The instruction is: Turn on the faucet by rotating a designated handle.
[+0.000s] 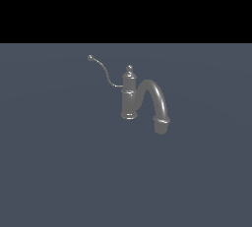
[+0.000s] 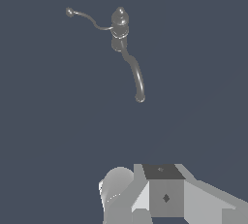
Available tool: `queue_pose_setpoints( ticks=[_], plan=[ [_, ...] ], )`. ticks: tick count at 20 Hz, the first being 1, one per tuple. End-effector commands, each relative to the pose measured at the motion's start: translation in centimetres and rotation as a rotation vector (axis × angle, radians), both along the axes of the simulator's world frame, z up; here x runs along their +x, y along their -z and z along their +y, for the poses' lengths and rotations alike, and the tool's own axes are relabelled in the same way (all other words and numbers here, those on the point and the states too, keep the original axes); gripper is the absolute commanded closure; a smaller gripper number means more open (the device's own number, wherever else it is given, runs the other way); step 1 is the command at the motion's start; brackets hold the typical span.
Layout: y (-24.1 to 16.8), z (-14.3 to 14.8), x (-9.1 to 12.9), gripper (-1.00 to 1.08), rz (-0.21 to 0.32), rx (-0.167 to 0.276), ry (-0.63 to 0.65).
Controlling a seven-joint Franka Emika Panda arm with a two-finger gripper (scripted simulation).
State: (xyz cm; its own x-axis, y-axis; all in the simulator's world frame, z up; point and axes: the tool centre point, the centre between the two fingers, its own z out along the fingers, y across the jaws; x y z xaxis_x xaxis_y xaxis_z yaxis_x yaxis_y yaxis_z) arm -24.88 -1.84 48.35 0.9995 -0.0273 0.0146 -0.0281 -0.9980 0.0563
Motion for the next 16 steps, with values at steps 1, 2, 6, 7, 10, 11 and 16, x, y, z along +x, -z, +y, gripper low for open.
queue_pose_setpoints(
  ticks=[1,2,6,7,10,11,16],
  plan=[
    [0.0,0.0,0.0,1.08,0.000,0.000,0.000],
    [0.0,0.0,0.0,1.08,0.000,0.000,0.000],
    [0.1,-0.7,0.2,1.08,0.010,0.000,-0.001],
    [0.1,-0.9,0.3,1.08,0.013,-0.001,-0.002],
    [0.1,-1.4,0.3,1.08,0.019,-0.002,-0.006],
    [0.1,-1.4,0.3,1.08,0.019,-0.002,-0.007],
    [0.2,-1.3,0.5,1.08,0.018,0.000,-0.001]
  ],
)
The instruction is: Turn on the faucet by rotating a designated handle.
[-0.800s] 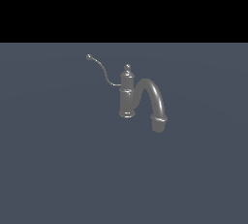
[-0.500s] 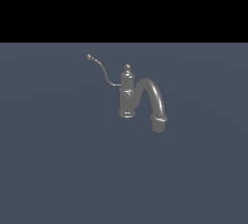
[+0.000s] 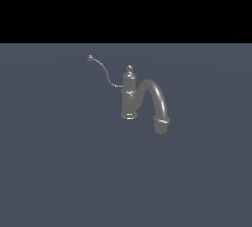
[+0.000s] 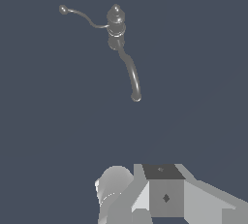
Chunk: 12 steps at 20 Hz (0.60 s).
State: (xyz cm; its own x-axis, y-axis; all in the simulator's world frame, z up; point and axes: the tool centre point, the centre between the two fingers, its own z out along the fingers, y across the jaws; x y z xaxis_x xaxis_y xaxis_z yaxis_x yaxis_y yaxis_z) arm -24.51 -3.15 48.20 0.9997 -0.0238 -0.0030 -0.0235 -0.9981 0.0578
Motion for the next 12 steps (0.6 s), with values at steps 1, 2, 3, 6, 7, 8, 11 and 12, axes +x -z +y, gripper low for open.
queue_pose_setpoints(
  ticks=[1,2,3,6,7,8,11,12],
  plan=[
    [0.0,0.1,0.2,1.08,0.000,0.002,0.007],
    [0.1,0.1,0.4,1.08,-0.001,0.004,0.013],
    [0.1,0.1,0.6,1.08,-0.001,0.006,0.019],
    [0.3,0.3,1.4,1.08,-0.003,0.013,0.044],
    [0.3,0.4,1.7,1.08,-0.003,0.016,0.055],
    [0.4,0.5,2.1,1.08,-0.004,0.019,0.066],
    [0.7,0.8,3.4,1.08,-0.005,0.030,0.108],
    [0.8,0.9,3.9,1.08,-0.005,0.034,0.124]
  ],
)
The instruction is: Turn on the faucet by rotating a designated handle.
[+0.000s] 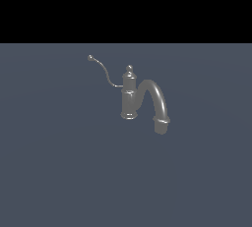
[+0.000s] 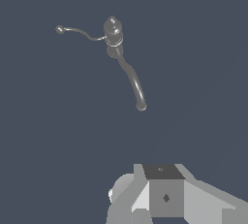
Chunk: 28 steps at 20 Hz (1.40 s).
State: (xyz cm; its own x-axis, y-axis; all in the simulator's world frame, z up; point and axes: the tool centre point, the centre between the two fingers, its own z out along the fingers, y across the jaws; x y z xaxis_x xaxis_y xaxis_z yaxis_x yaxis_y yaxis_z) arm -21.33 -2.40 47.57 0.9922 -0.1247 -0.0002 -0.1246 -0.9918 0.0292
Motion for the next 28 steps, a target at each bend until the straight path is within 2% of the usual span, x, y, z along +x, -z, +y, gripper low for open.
queue_pose_setpoints(
  ticks=[1,15,28],
  plan=[
    [0.3,0.3,1.2,1.08,-0.001,0.010,0.039],
    [3.9,3.1,9.9,1.08,0.007,0.063,0.344],
    [9.2,6.4,17.4,1.08,0.019,0.075,0.649]
  ],
)
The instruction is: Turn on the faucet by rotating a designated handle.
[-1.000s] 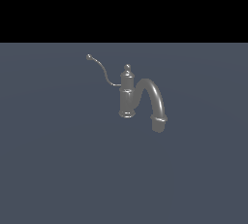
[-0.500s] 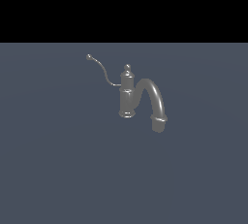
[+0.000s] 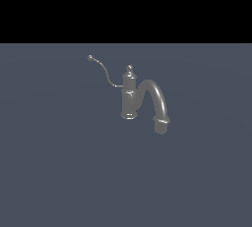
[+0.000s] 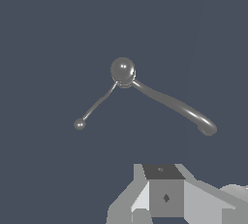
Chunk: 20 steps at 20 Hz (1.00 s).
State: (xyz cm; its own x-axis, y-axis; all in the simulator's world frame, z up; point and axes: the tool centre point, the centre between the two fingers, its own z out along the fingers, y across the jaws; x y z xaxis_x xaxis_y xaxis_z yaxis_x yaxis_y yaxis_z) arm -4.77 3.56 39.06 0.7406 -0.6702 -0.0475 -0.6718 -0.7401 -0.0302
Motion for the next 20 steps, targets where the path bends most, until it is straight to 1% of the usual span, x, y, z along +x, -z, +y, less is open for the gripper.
queue_pose_setpoints(
  ticks=[1,13,20],
  plan=[
    [1.2,0.7,1.4,1.08,0.004,0.000,0.060],
    [7.8,4.2,7.2,1.08,0.014,-0.020,0.343],
    [11.6,6.1,9.7,1.08,0.011,-0.039,0.486]
  ],
)
